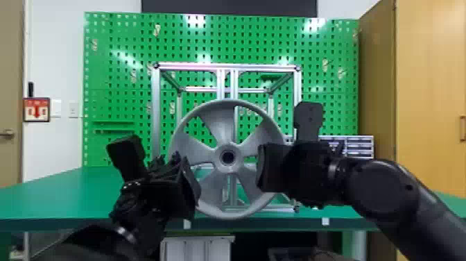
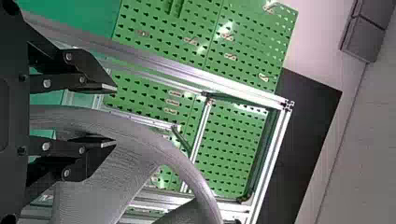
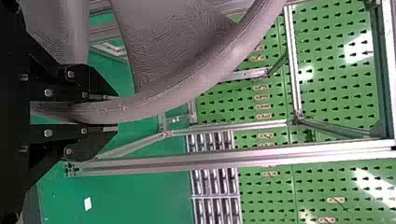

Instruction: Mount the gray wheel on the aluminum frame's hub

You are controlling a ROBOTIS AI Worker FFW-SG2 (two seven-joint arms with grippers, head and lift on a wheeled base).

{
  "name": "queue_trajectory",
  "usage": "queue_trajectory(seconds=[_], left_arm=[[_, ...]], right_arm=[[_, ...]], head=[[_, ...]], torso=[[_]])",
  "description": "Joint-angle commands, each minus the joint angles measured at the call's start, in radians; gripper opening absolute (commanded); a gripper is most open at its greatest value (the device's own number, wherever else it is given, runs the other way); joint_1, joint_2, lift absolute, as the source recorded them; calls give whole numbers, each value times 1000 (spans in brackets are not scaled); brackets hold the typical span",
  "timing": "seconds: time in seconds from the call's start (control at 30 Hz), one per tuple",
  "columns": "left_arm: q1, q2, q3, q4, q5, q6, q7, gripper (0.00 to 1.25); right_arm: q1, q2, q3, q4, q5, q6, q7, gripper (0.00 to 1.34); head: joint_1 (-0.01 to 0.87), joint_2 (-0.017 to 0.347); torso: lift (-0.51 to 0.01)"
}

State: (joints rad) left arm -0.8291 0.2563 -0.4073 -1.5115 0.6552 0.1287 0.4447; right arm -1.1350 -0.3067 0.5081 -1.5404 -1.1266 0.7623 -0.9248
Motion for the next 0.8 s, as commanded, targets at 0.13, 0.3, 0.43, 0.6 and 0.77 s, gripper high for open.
queue_trajectory(seconds=[0.13,0.3,0.43,0.6,0.77], left_arm=[[-22,-6,4,43,-12,5,23,420],[-36,-12,4,74,-19,5,23,422],[-42,-16,7,97,-20,5,23,422],[-44,-17,8,103,-22,6,23,422],[-44,-17,7,103,-25,6,23,423]], right_arm=[[-19,20,6,48,10,-3,0,163],[-25,31,6,79,18,-9,0,163],[-28,37,7,98,22,-12,1,163],[-29,38,9,103,30,-14,1,164],[-29,38,12,103,31,-15,1,164]], head=[[-5,6],[-5,6],[-5,6],[-5,6],[-5,6]], torso=[[-499],[-499],[-499],[-499],[-499]])
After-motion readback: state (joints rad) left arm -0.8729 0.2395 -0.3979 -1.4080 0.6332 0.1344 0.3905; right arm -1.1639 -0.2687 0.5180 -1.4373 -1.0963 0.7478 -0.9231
